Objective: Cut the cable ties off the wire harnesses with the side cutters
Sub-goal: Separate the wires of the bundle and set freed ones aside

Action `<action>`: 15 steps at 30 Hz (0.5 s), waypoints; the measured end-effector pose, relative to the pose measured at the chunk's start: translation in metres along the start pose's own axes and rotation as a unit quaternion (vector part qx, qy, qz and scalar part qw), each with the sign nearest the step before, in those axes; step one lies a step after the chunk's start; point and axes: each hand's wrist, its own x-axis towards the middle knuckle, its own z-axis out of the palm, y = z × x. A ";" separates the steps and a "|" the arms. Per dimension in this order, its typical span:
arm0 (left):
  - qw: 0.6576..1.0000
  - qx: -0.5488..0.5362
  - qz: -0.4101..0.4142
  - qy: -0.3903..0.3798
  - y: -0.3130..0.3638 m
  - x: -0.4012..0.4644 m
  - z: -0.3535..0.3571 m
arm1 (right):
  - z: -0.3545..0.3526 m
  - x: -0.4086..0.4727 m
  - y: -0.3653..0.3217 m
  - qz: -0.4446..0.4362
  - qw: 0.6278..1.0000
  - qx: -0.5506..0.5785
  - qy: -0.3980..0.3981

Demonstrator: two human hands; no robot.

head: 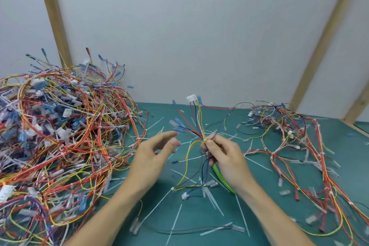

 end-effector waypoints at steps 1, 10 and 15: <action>1.000 -0.015 -0.012 0.007 0.000 -0.001 0.001 | 0.001 0.000 0.000 -0.005 1.000 0.001 0.000; 0.993 -0.075 -0.064 -0.068 0.004 -0.007 0.009 | 0.010 -0.004 0.001 -0.045 0.997 0.007 0.057; 0.989 -0.109 -0.076 -0.070 0.006 -0.014 0.023 | 0.015 -0.010 -0.006 -0.031 0.998 -0.034 0.031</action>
